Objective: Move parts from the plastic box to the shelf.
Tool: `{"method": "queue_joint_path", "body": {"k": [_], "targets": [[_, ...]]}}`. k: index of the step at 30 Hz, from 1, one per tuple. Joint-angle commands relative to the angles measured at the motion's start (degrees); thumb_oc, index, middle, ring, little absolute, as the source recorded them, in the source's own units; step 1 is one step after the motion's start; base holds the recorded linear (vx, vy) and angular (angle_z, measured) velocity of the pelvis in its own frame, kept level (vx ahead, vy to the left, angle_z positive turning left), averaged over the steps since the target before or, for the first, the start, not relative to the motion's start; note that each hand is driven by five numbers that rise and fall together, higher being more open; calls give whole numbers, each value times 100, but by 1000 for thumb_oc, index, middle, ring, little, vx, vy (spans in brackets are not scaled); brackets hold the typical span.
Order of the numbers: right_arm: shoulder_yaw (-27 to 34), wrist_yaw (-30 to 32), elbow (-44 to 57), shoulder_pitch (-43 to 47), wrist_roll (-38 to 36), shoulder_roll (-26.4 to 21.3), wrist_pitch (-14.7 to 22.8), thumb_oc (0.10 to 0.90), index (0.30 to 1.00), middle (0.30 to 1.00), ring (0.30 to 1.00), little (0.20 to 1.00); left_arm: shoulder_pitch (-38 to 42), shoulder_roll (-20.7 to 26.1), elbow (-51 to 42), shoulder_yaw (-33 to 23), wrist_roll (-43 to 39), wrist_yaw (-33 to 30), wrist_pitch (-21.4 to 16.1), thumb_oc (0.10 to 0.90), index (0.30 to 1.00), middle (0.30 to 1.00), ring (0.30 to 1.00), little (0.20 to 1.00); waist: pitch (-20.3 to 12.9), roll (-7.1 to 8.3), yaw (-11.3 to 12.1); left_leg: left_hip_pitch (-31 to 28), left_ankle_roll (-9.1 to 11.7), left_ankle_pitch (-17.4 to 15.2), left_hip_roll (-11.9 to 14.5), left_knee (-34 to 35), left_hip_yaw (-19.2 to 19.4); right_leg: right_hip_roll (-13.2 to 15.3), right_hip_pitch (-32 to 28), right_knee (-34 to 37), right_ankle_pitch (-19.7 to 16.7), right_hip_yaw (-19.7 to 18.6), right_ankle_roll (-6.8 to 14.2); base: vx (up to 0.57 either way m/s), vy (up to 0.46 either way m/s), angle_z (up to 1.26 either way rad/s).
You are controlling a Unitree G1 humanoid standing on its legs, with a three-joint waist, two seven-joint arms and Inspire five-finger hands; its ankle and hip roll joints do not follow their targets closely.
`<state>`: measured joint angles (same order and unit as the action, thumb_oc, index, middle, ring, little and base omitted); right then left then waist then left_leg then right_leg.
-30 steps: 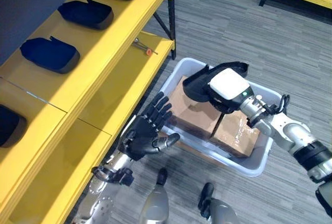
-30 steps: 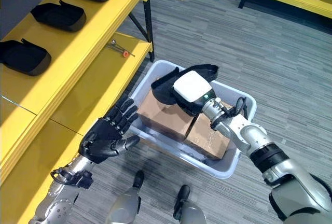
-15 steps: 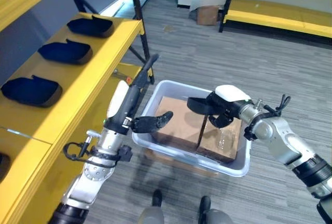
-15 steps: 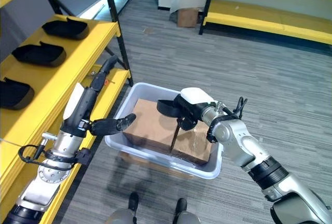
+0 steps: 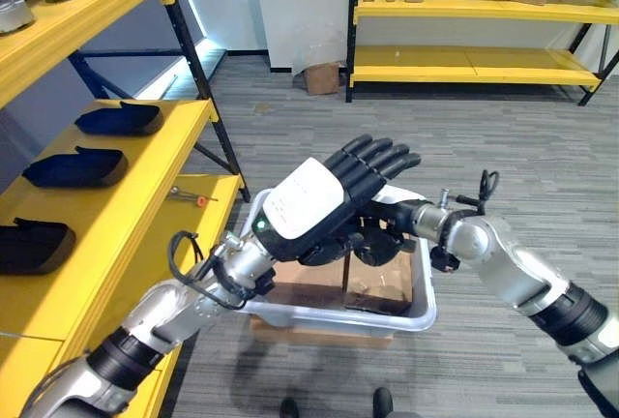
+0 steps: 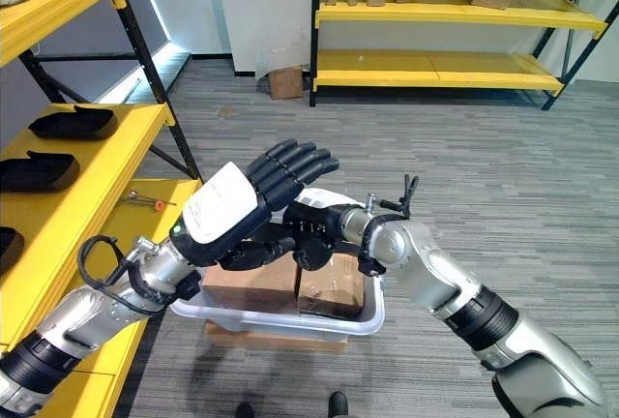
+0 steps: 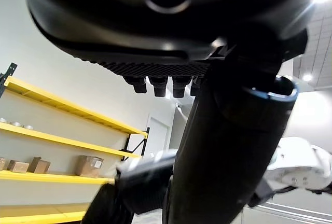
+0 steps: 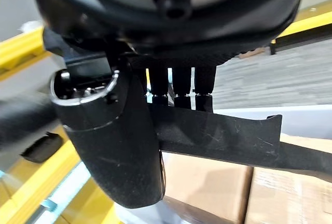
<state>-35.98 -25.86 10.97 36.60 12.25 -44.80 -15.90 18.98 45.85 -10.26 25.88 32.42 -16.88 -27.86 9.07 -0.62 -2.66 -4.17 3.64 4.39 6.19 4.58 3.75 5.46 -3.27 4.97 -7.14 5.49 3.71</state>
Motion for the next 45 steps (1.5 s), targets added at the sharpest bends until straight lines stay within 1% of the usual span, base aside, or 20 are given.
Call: {"method": "queue_joint_path", "body": {"k": [1, 5, 8, 10, 12, 15, 17, 18, 20, 22, 25, 27, 29, 32, 33, 36, 40, 42, 43, 45], "targets": [[101, 352, 191, 953, 42, 220, 99, 400, 300, 300, 300, 300, 121, -63, 161, 16, -306, -103, -38, 900, 1000, 1000, 1000, 1000, -679, 287, 66, -94, -41, -72, 86, 42, 149, 237, -9, -16, 52, -588, 365, -2, 13, -10], [135, 505, 59, 1066, 169, 320, 32, 400, 300, 300, 300, 300, 64, -104, 306, 135, -533, 148, 62, 900, 1000, 1000, 1000, 1000, -678, 268, 56, -118, -59, -95, 74, 42, 169, 228, 1, -34, 72, -626, 360, -2, 18, -6], [263, 806, 103, 1006, 706, 291, 105, 400, 300, 300, 300, 300, -75, -155, 390, 39, -613, 139, 118, 900, 1000, 1000, 1000, 1000, -671, 247, 61, -132, -71, -105, 68, 42, 159, 223, -9, -44, 82, -637, 354, 7, 11, -4], [488, 945, 158, 939, 1142, 232, 185, 400, 300, 300, 300, 300, -279, -204, 442, -153, -693, 202, 173, 900, 1000, 1000, 1000, 1000, -665, 232, 72, -136, -77, -118, 61, 36, 151, 222, -8, -58, 97, -662, 355, 0, 0, 0], [603, 981, 153, 900, 1322, 199, 237, 400, 300, 300, 300, 300, -434, -189, 507, -265, -553, 124, 273, 900, 1000, 1000, 1000, 1000, -661, 226, 86, -133, -83, -129, 52, 29, 136, 219, -3, -78, 111, -674, 353, 0, 0, 0], [696, 979, 257, 826, 1500, 115, 191, 400, 300, 300, 300, 300, -621, -211, 669, -430, -627, -35, 360, 900, 1000, 1000, 1000, 1000, -657, 223, 102, -136, -82, -136, 51, 29, 135, 219, -9, -78, 122, -669, 342, 0, 0, 0], [854, 996, 281, 675, 1723, 15, 223, 400, 300, 300, 300, 300, -864, -239, 792, -751, -578, -155, 322, 900, 1000, 1000, 1000, 1000, -637, 220, 128, -137, -81, -140, 53, 22, 122, 220, -9, -82, 125, -677, 326, 0, 0, 0], [914, 1008, 253, 618, 1680, -47, 229, 400, 300, 300, 300, 300, -1000, -239, 826, -961, -548, -180, 271, 900, 1000, 1000, 1000, 1000, -632, 224, 150, -138, -79, -141, 54, 22, 112, 222, -10, -78, 124, -674, 322, 0, 0, 0], [933, 998, 221, 626, 1715, -74, 235, 400, 300, 300, 300, 300, -1051, -231, 860, -1046, -456, -221, 263, 900, 1000, 1000, 1000, 1000, -627, 228, 163, -134, -74, -135, 55, 22, 103, 223, -9, -74, 117, -669, 319, 0, 0, 0], [908, 995, 162, 689, 1516, -211, 292, 400, 300, 300, 300, 300, -1198, -96, 969, -1313, -229, -420, 249, 900, 1000, 1000, 1000, 1000, -623, 251, 201, -126, -57, -128, 60, 27, 78, 222, -2, -68, 114, -637, 310, 0, 0, 0], [887, 958, 201, 732, 1431, -244, 357, 400, 300, 300, 300, 300, -1184, -59, 1058, -1381, -206, -548, 247, 900, 1000, 1000, 1000, 1000, -625, 260, 197, -118, -59, -129, 60, 30, 75, 219, 7, -69, 116, -642, 307, 0, 0, 0], [878, 992, 312, 716, 1546, -254, 431, 400, 300, 300, 300, 300, -1156, -75, 1108, -1438, -109, -592, 225, 900, 1000, 1000, 1000, 1000, -627, 263, 192, -115, -57, -125, 68, 32, 80, 218, 14, -68, 112, -642, 301, 0, 0, 0], [881, 1013, 448, 669, 1588, -254, 617, 400, 300, 300, 300, 300, -1158, -81, 1173, -1457, 154, -941, 330, 900, 1000, 1000, 1000, 1000, -629, 266, 174, -121, -57, -130, 76, 33, 82, 213, 25, -82, 119, -649, 295, 0, 0, 0], [836, 926, 610, 643, 1579, -230, 693, 400, 300, 300, 300, 300, -1086, -186, 1255, -1462, 202, -1324, 490, 900, 1000, 1000, 1000, 1000, -637, 277, 164, -123, -56, -135, 76, 37, 81, 204, 27, -81, 119, -663, 290, 0, 0, 0], [782, 844, 705, 593, 1568, -188, 800, 400, 300, 300, 300, 300, -1035, -283, 1285, -1534, 323, -1606, 552, 900, 1000, 1000, 1000, 1000, -648, 291, 163, -121, -52, -138, 76, 41, 73, 200, 31, -77, 118, -672, 287, 0, 0, 0], [709, 737, 829, 573, 1549, -179, 809, 400, 300, 300, 300, 300, -961, -357, 1326, -1568, 516, -1772, 589, 900, 1000, 1000, 1000, 1000, -655, 309, 146, -118, -53, -140, 81, 42, 77, 195, 34, -74, 121, -683, 283, 0, 0, 0], [666, 800, 906, 565, 1426, -204, 791, 400, 300, 300, 300, 300, -851, -336, 1367, -1509, 884, -1794, 540, 900, 1000, 1000, 1000, 1000, -666, 327, 115, -116, -58, -144, 80, 42, 88, 187, 41, -79, 124, -706, 285, 0, 0, 0], [571, 879, 920, 657, 1297, -190, 836, 400, 300, 300, 300, 300, -743, -276, 1415, -1304, 921, -1855, 601, 900, 1000, 1000, 1000, 1000, -671, 335, 92, -121, -49, -147, 88, 42, 100, 180, 53, -92, 120, -718, 290, 0, 0, 0], [478, 916, 929, 764, 1250, -126, 884, 400, 300, 300, 300, 300, -606, -322, 1454, -1090, 853, -1843, 605, 900, 1000, 1000, 1000, 1000, -679, 321, 76, -132, -58, -157, 86, 42, 99, 172, 52, -94, 120, -742, 284, 0, 0, 0], [455, 914, 964, 792, 1243, -50, 928, 400, 300, 300, 300, 300, -561, -431, 1453, -1000, 790, -1790, 612, 900, 1000, 1000, 1000, 1000, -679, 313, 69, -136, -58, -164, 87, 41, 101, 170, 48, -85, 121, -756, 280, 0, 0, 0]]}}
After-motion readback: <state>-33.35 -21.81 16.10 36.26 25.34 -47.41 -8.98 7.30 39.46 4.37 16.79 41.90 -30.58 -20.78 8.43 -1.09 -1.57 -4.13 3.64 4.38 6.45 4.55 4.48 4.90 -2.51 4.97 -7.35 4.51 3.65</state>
